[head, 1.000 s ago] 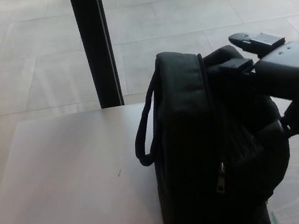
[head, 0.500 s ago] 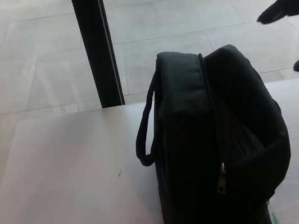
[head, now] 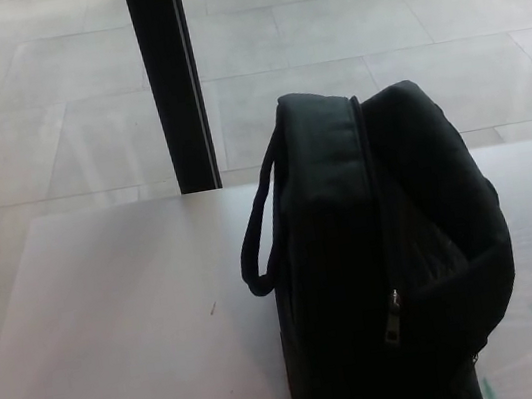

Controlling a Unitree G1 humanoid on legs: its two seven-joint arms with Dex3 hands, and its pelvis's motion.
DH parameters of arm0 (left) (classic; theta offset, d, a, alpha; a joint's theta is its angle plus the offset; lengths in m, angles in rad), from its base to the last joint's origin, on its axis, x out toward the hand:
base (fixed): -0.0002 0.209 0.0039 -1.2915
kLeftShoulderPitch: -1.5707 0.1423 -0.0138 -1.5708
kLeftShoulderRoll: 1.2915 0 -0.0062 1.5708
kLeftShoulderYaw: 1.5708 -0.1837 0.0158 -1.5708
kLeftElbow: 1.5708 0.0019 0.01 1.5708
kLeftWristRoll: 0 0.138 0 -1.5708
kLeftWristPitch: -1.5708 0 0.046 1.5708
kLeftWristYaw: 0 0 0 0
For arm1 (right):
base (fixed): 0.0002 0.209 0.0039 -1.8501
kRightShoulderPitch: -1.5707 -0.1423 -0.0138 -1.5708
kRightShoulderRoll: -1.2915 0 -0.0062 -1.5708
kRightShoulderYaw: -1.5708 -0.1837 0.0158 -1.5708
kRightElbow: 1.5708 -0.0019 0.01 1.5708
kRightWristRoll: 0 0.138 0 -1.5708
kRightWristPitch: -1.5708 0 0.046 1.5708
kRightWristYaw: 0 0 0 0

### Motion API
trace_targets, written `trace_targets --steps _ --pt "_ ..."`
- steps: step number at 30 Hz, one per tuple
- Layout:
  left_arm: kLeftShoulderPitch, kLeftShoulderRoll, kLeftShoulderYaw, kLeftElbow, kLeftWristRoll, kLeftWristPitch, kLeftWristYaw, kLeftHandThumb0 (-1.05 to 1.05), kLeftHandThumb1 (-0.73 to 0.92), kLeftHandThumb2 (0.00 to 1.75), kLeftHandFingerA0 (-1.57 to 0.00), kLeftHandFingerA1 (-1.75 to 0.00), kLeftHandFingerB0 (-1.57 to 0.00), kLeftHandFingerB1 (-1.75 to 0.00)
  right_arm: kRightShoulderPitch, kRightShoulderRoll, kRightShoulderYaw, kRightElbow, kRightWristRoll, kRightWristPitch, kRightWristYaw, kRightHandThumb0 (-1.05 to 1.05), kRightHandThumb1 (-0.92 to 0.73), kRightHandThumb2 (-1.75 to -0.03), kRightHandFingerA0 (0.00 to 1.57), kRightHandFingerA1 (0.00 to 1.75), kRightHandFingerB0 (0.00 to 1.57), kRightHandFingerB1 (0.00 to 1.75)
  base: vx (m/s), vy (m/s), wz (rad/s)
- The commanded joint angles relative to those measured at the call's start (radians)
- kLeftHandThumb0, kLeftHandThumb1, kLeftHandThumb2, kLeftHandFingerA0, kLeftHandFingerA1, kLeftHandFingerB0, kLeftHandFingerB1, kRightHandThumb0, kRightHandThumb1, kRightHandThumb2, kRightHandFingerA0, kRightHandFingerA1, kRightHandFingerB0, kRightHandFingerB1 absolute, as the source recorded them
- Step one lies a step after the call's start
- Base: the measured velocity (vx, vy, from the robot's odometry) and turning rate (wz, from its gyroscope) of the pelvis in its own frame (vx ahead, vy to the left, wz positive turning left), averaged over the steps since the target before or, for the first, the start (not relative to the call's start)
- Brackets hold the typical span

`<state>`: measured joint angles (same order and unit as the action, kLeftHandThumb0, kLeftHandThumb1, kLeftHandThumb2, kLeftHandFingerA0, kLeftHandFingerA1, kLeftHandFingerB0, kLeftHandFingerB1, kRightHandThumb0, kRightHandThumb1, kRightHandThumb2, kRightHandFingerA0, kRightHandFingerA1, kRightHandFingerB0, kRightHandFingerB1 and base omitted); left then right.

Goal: The robot uses its right hand to pick up the cube kept on the middle of the desk and put it inside the bag next to it

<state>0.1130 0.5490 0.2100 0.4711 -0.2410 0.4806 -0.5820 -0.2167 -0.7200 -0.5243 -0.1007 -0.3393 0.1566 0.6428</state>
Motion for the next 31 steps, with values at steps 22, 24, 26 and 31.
trace_targets --steps 22,24,26,31 --pt "0.015 0.015 0.004 0.008 0.005 0.009 -0.009 -0.54 0.69 0.60 -0.27 -0.47 -0.27 -0.39 0.362 0.316 -0.247 0.511 0.092 -0.018 -0.500 -0.62 -0.73 -0.61 0.16 0.61 0.22 0.57 0.00 0.000 0.00" --pt "0.009 0.013 0.009 0.009 0.000 0.015 -0.007 -0.51 0.69 0.60 -0.25 -0.48 -0.25 -0.40 0.367 0.325 -0.222 0.578 0.104 -0.042 -0.488 -0.57 -0.70 -0.61 0.21 0.63 0.22 0.55 0.00 0.000 0.00" --pt "0.002 0.011 0.014 0.017 -0.007 0.020 -0.009 -0.51 0.69 0.60 -0.25 -0.48 -0.25 -0.40 0.370 0.322 -0.199 0.600 0.103 -0.045 -0.481 -0.57 -0.70 -0.61 0.21 0.63 0.22 0.55 0.00 0.000 0.00" --pt "0.008 0.016 0.007 0.008 0.010 0.005 -0.003 -0.56 0.67 0.60 -0.27 -0.47 -0.26 -0.39 0.364 0.302 -0.157 0.651 0.164 -0.018 -0.383 -0.58 -0.69 -0.61 0.19 0.62 0.20 0.53 0.00 0.000 0.00"
